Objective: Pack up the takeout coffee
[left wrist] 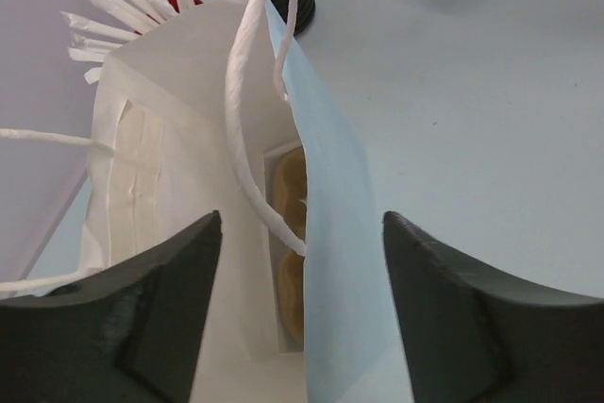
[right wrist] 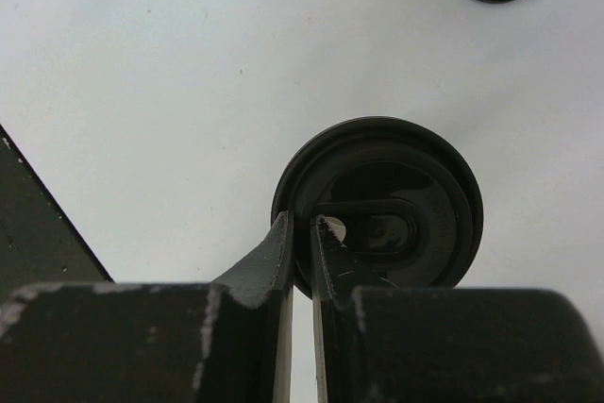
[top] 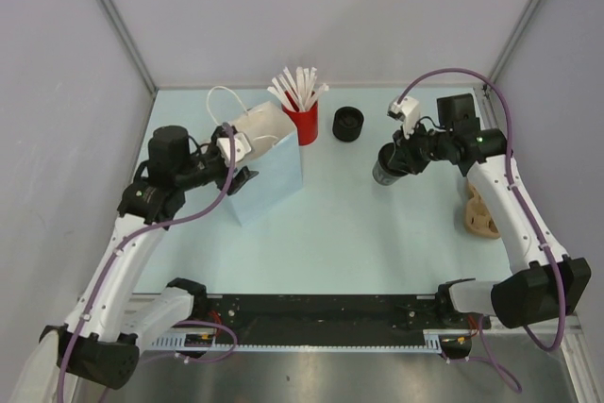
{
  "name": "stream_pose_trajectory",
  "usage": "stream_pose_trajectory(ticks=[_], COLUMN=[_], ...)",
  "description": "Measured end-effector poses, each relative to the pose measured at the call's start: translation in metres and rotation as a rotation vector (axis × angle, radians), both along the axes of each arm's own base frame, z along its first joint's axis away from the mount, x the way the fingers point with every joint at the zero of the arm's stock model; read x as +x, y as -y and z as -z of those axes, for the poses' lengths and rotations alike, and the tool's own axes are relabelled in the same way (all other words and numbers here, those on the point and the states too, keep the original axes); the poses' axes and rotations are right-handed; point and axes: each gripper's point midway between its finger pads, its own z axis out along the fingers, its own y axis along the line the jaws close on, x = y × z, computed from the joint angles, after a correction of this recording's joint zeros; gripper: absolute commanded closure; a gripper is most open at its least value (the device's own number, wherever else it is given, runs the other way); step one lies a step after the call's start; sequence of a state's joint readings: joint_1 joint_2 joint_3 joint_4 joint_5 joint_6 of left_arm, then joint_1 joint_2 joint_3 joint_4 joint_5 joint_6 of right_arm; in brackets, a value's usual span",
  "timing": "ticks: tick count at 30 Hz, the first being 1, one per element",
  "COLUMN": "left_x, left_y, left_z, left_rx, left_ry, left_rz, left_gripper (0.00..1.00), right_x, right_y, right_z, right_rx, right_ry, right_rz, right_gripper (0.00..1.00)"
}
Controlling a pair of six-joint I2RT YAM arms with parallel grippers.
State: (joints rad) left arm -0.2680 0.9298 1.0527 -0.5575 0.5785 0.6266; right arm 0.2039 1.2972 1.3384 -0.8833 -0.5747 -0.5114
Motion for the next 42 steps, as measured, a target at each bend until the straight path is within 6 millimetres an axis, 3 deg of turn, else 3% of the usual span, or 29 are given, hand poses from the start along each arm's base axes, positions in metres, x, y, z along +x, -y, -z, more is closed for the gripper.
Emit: stream_pose_trajectory(ticks=[6, 10, 15, 30, 42], left_x=[0.007, 0.008, 0.002, -0.032, -0.041], left_y=[0.005, 0.011, 0.021, 0.056, 0.079], left_z=[0.011, 0.016, 0.019, 0.021, -0.02], left_rx=[0.017, 0.026, 0.032, 0.025, -0.079], left_ry=[-0.025, -0.042, -0.053, -0.119, -0.147], left_rz=[0.004, 0.018, 0.05, 0.151, 0.205], left_gripper=[0.62, 0.86, 0.99, 1.0, 1.0], right_x=[-0.002, -0.002, -0.001, 0.003, 0.009], right_y=[-0.001, -0.001, -0.001, 0.004, 0.012], right_z=[-0.001, 0.0, 0.0, -0.002, -0.001], right_rx=[0.008, 0.008, 0.008, 0.007, -0.003], right_ry=[0.008, 0.006, 0.009, 0.033, 0.041], right_rz=[-0.006, -0.007, -0.007, 0.017, 0.051], right_gripper=[1.0, 1.0, 1.0, 1.0, 1.0])
